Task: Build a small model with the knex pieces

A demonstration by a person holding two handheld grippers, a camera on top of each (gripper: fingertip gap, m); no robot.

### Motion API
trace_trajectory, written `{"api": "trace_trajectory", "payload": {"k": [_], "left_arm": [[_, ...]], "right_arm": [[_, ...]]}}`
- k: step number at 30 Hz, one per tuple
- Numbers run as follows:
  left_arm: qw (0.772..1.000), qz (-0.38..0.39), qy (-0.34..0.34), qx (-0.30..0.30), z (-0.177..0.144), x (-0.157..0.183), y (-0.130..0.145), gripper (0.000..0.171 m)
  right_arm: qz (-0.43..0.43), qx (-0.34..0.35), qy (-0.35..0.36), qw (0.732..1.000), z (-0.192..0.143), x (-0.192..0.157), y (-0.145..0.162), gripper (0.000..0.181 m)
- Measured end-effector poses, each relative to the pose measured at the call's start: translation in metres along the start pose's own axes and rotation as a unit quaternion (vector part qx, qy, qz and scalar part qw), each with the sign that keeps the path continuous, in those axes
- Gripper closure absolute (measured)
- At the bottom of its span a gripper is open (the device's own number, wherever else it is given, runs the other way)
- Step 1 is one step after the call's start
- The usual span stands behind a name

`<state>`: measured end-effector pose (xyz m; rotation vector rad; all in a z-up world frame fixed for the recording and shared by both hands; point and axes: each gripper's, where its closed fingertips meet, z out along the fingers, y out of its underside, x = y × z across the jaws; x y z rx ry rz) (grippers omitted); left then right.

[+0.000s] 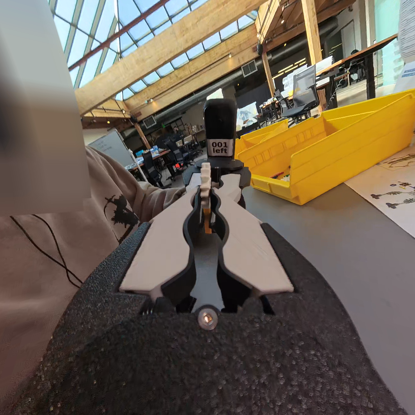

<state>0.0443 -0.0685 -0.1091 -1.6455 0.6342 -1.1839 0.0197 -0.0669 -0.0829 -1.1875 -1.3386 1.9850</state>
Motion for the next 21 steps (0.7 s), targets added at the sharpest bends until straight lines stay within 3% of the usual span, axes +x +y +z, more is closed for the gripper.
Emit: {"api": "trace_trajectory", "payload": {"k": [3,10,18,21], "left_arm": [[0.999,-0.011,0.010,-0.039,-0.001,0.002,0.014,0.167],[0.991,-0.064,0.007,-0.115,-0.005,-0.007,0.047,0.167],[0.992,-0.095,0.015,-0.082,-0.016,-0.011,0.038,0.166],[0.993,-0.097,0.016,-0.067,-0.017,-0.011,0.034,0.166]], "right_arm": [[-0.004,-0.047,-0.001,0.999,0.000,-0.002,0.013,0.173],[0.079,-0.081,0.006,0.994,-0.003,0.013,0.030,0.176],[0.013,-0.147,0.030,0.989,-0.017,0.017,0.041,0.176],[0.013,-0.142,0.031,0.989,-0.015,0.016,0.040,0.176]]}}
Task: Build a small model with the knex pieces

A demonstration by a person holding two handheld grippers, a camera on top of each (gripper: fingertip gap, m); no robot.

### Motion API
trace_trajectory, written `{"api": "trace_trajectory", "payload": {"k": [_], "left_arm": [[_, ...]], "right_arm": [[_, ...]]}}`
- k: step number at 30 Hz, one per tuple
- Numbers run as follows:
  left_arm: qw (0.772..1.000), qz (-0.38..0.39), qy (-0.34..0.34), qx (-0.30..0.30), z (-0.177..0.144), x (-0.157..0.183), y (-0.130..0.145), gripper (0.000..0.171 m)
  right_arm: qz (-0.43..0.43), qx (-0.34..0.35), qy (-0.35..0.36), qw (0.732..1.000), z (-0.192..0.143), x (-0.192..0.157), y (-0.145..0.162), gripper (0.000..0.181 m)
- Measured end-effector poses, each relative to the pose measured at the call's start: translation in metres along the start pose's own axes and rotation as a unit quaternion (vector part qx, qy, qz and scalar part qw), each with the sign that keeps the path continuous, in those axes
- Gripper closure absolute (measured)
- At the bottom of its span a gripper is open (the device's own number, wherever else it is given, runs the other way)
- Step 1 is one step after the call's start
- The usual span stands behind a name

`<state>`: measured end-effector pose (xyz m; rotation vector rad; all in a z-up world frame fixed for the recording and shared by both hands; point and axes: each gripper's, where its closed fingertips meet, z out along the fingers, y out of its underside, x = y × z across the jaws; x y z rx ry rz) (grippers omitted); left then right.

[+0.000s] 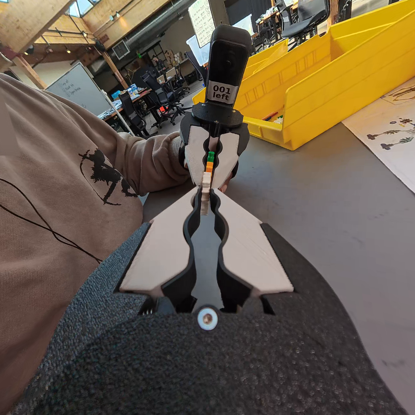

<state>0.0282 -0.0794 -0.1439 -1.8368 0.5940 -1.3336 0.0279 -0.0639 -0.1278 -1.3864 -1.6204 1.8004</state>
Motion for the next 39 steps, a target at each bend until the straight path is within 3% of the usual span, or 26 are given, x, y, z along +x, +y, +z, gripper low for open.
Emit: {"api": "trace_trajectory", "payload": {"k": [11,17,20,23,25,27,31,33,34,39], "left_arm": [[0.998,-0.004,0.021,0.054,-0.005,0.011,-0.016,0.157],[0.997,0.013,-0.016,0.075,-0.007,0.002,-0.022,0.166],[0.992,0.025,-0.077,0.096,-0.009,-0.014,-0.025,0.166],[0.974,0.082,-0.185,0.106,-0.011,-0.032,-0.033,0.166],[0.945,0.146,-0.275,0.098,-0.013,-0.043,-0.040,0.166],[0.896,0.228,-0.375,0.073,-0.014,-0.055,-0.048,0.166],[0.770,0.386,-0.507,-0.001,-0.018,-0.064,-0.062,0.167],[0.682,0.475,-0.553,-0.049,-0.022,-0.062,-0.068,0.167],[0.666,0.491,-0.558,-0.060,-0.023,-0.062,-0.069,0.166],[0.651,0.514,-0.554,-0.069,-0.028,-0.058,-0.073,0.167]], "right_arm": [[0.001,0.008,-0.006,1.000,0.004,-0.003,-0.001,0.177],[0.020,0.012,0.003,1.000,0.007,0.002,-0.001,0.177],[0.005,0.006,0.065,0.998,0.008,0.019,0.001,0.177],[0.001,0.022,0.144,0.989,0.006,0.041,-0.005,0.175],[-0.016,0.030,0.208,0.978,0.003,0.054,-0.010,0.175],[-0.036,0.030,0.289,0.956,0.001,0.069,-0.015,0.177],[-0.057,0.063,0.392,0.916,0.000,0.079,-0.030,0.177],[-0.042,0.098,0.398,0.911,0.003,0.079,-0.036,0.177],[-0.024,0.114,0.391,0.913,0.004,0.080,-0.037,0.176],[0.089,0.183,0.322,0.925,0.011,0.077,-0.040,0.176]]}}
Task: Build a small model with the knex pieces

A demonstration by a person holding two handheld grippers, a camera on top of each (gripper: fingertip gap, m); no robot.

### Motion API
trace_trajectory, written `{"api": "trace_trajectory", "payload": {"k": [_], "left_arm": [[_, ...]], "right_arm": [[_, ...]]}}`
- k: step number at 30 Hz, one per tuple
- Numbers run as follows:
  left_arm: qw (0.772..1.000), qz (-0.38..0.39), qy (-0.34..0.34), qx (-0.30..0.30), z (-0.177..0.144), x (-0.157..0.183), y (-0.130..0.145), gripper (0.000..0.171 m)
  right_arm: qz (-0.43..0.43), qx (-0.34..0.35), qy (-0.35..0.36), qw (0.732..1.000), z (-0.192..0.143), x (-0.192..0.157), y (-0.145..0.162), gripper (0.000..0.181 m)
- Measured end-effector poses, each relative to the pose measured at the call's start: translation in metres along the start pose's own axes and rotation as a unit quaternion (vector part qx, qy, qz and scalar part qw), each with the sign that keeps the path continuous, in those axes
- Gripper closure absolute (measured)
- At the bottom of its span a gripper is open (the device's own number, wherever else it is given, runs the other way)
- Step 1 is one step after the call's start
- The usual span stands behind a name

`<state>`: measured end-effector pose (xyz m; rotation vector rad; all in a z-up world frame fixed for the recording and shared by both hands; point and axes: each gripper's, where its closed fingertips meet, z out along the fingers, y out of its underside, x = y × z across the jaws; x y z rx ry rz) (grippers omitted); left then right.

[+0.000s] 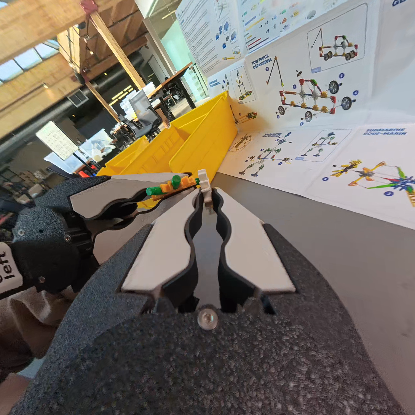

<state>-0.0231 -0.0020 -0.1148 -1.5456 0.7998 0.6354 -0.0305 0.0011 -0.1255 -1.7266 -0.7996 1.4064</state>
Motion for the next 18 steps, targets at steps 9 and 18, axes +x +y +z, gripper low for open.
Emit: {"api": "trace_trajectory", "payload": {"k": [9,18], "left_arm": [[0.975,0.111,0.139,0.136,-0.033,0.070,-0.054,0.166],[0.981,-0.048,0.130,0.136,-0.029,0.019,-0.042,0.166]], "right_arm": [[0.195,0.018,-0.096,0.976,-0.003,0.012,-0.010,0.177],[0.156,0.043,-0.105,0.981,-0.020,0.011,-0.033,0.178]]}}
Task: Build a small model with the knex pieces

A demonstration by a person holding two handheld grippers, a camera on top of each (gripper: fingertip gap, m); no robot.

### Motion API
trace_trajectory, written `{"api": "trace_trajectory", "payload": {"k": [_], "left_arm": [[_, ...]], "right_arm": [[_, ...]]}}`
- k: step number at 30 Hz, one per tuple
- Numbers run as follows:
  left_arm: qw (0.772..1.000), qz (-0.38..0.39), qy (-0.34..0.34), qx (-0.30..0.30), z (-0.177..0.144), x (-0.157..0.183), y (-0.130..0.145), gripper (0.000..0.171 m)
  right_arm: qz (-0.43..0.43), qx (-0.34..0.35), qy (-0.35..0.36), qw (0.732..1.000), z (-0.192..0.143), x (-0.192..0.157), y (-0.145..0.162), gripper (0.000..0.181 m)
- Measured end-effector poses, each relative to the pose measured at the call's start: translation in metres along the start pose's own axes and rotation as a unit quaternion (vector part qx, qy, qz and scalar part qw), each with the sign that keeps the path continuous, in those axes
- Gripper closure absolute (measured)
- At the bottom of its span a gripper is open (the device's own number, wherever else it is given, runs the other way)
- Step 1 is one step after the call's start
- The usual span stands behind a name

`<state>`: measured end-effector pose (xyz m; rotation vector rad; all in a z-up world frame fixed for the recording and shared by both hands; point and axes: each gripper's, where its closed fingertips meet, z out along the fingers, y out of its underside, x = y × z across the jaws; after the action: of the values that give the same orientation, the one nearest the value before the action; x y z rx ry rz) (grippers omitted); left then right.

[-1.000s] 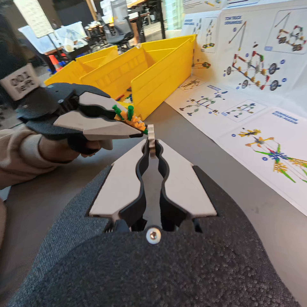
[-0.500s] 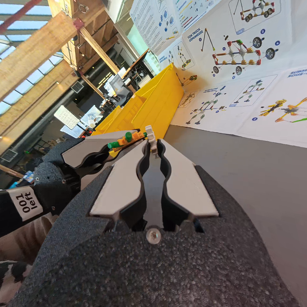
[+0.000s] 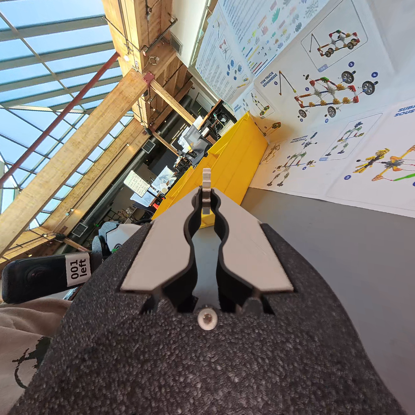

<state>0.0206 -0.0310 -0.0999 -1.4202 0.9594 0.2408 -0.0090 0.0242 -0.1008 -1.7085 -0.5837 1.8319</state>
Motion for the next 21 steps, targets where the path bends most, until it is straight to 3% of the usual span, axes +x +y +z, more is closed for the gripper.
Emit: {"api": "trace_trajectory", "payload": {"k": [3,5,6,8,10,11,12,14,17,19,21], "left_arm": [[0.994,-0.106,0.011,0.012,0.000,-0.011,0.006,0.166],[0.965,-0.256,0.062,0.006,0.003,-0.012,0.018,0.166],[0.932,-0.348,0.103,0.008,0.004,-0.009,0.023,0.166],[0.840,-0.507,0.191,0.009,0.004,-0.001,0.030,0.166],[0.763,-0.591,0.263,-0.010,0.002,0.013,0.037,0.166],[0.742,-0.605,0.287,-0.031,0.001,0.023,0.043,0.166],[0.737,-0.601,0.304,-0.054,0.000,0.033,0.048,0.165],[0.748,-0.564,0.335,-0.101,-0.004,0.054,0.055,0.165],[0.785,-0.509,0.328,-0.132,-0.004,0.059,0.060,0.135],[0.813,-0.496,0.293,-0.086,-0.004,0.036,0.055,0.129],[0.812,-0.515,0.274,-0.012,-0.009,0.009,0.038,0.129]], "right_arm": [[-0.008,0.001,-0.007,1.000,-0.002,-0.001,-0.002,0.177],[-0.065,0.003,-0.021,0.998,-0.004,-0.010,-0.005,0.177],[-0.136,-0.003,-0.006,0.991,-0.006,-0.011,-0.006,0.178],[-0.285,-0.017,0.014,0.958,-0.008,-0.017,-0.007,0.177],[-0.329,-0.014,-0.014,0.944,-0.010,-0.029,-0.008,0.177],[-0.326,-0.015,-0.027,0.945,-0.010,-0.032,-0.007,0.177],[-0.320,-0.021,-0.036,0.946,-0.011,-0.032,-0.005,0.177],[-0.320,-0.032,-0.050,0.945,-0.012,-0.032,0.001,0.177],[-0.323,-0.053,-0.081,0.942,-0.012,-0.037,0.012,0.177],[-0.310,-0.058,-0.106,0.943,-0.011,-0.044,0.017,0.177],[-0.285,-0.063,-0.133,0.947,-0.011,-0.052,0.022,0.176]]}}
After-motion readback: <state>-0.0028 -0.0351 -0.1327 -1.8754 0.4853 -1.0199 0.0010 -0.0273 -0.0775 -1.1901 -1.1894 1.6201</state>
